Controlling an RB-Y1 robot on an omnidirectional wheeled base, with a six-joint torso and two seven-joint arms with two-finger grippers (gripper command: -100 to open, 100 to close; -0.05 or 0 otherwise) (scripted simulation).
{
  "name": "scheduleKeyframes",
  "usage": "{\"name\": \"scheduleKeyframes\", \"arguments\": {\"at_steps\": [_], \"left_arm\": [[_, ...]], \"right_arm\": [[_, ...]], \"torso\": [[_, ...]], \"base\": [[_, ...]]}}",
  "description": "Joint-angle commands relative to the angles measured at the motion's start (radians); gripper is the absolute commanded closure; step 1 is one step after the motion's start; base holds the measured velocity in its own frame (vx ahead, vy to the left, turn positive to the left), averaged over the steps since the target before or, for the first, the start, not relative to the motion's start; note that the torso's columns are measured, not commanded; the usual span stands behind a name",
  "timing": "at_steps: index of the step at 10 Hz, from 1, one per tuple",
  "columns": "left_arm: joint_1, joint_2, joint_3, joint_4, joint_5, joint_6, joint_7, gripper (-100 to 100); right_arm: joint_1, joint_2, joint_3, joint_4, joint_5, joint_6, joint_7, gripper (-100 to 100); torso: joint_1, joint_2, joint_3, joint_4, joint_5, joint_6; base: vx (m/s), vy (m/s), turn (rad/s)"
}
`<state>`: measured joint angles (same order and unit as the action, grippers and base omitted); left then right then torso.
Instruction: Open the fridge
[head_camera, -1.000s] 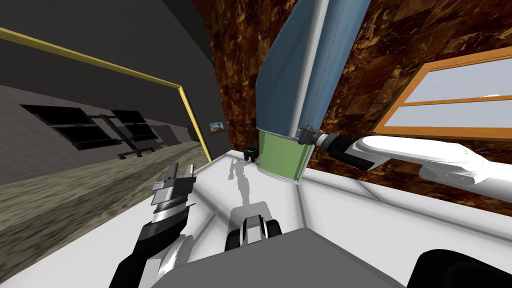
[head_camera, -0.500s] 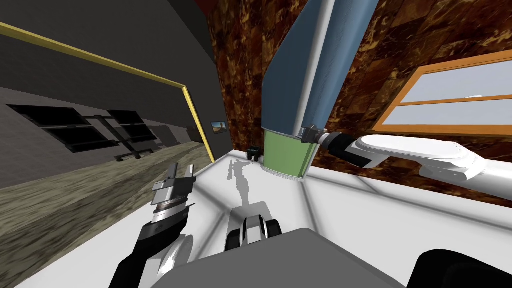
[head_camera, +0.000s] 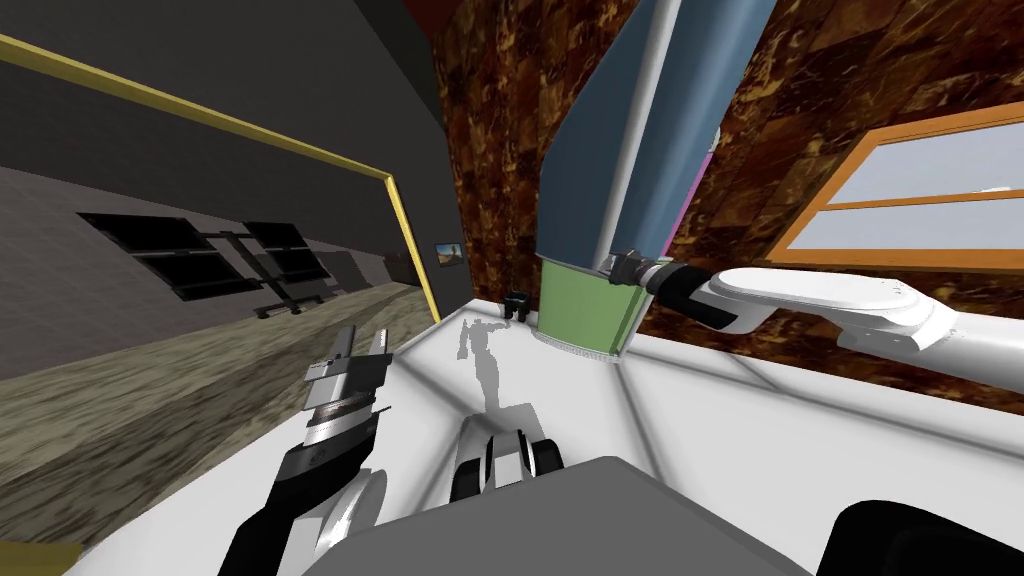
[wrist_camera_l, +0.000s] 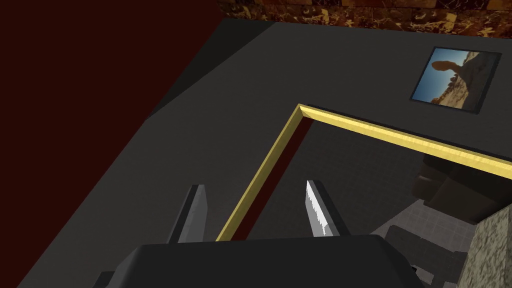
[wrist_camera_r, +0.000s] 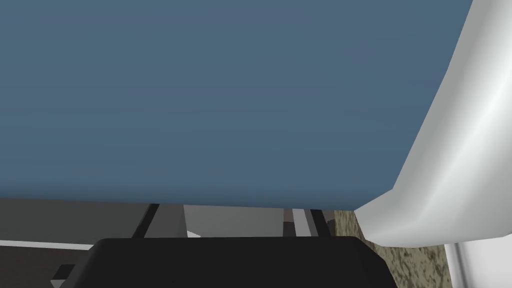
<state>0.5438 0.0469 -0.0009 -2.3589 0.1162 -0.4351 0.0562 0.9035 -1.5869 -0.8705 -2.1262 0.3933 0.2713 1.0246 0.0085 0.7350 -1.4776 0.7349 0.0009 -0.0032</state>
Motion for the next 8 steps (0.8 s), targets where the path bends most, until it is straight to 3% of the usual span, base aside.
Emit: {"name": "scheduleKeyframes", "arguments": {"at_steps": [1,3,4,6,8], "left_arm": [[0.000,0.000,0.000,0.000,0.000,0.000,0.000,0],[0.000,0.000,0.000,0.000,0.000,0.000,0.000,0],[0.000,0.000,0.000,0.000,0.000,0.000,0.000,0],[0.000,0.001,0.001,0.000,0.000,0.000,0.000,0],[0.000,0.001,0.001,0.000,0.000,0.000,0.000,0]], "right_arm": [[0.000,-0.005,0.018,0.072,-0.002,0.008,-0.002,100],[0.013,-0.024,0.026,0.140,-0.016,0.039,-0.001,100],[0.035,-0.072,-0.025,0.139,-0.068,0.024,0.008,-100],[0.037,-0.111,-0.048,0.165,-0.096,0.006,0.007,-100],[0.039,-0.150,-0.071,0.192,-0.125,-0.013,0.006,-100]], "torso": [[-0.004,0.000,0.000,0.001,0.001,0.002],[-0.003,-0.002,-0.002,0.001,0.001,-0.001],[-0.003,-0.002,-0.002,0.001,0.001,-0.001],[-0.021,0.001,0.000,0.003,-0.004,0.003],[-0.013,0.001,-0.001,0.004,0.000,0.002]], "base": [[-0.018,0.254,0.090],[-0.035,0.331,0.177],[-0.012,0.150,-0.127],[0.023,-0.029,-0.179],[0.011,-0.035,-0.117]]}}
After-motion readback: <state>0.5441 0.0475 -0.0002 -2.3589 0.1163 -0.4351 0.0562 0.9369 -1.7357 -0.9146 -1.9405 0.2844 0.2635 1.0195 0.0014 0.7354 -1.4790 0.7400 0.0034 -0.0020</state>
